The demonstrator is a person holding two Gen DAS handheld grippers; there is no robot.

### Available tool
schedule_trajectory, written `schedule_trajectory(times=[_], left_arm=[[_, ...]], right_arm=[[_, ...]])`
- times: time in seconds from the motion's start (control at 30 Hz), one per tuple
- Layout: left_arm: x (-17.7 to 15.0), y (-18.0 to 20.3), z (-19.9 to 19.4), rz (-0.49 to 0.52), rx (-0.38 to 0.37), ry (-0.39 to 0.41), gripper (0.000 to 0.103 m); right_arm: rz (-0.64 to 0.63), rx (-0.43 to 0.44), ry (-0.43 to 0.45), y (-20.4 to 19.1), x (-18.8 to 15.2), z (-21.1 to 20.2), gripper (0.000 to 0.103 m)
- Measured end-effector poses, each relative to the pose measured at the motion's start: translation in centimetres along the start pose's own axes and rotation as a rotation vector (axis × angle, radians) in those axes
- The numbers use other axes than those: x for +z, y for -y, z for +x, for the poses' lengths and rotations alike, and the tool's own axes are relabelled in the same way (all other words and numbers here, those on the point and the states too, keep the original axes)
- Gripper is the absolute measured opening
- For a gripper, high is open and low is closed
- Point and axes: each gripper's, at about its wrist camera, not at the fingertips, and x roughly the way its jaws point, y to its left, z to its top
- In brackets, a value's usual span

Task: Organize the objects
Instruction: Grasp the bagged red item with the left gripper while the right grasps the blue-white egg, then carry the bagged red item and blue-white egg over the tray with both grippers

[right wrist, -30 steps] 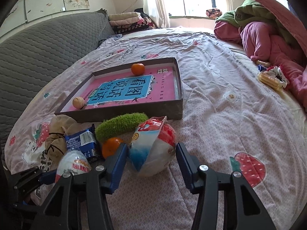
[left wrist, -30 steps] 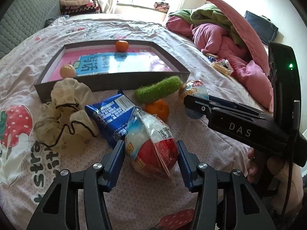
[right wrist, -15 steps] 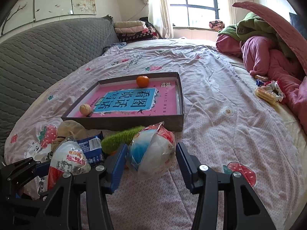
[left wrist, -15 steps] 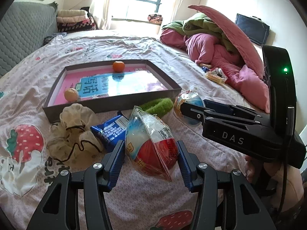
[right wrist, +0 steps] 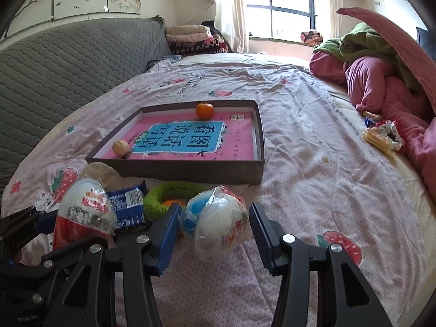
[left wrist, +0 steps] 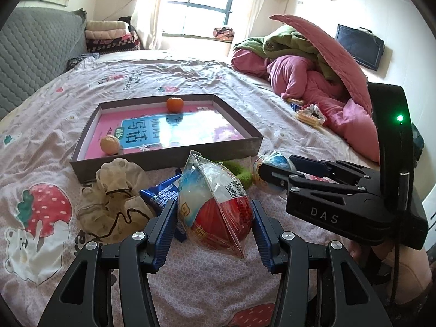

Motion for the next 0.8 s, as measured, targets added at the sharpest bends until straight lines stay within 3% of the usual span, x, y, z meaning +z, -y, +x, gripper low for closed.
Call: schedule_trajectory(times=[0.8], left_arm=[[2.0,-0.9,-0.7,-0.014,0.016,0.070,0.055]], right_arm=[[-0.050,-0.019,0.158,-1.6,2.0,-2.6,0.051]])
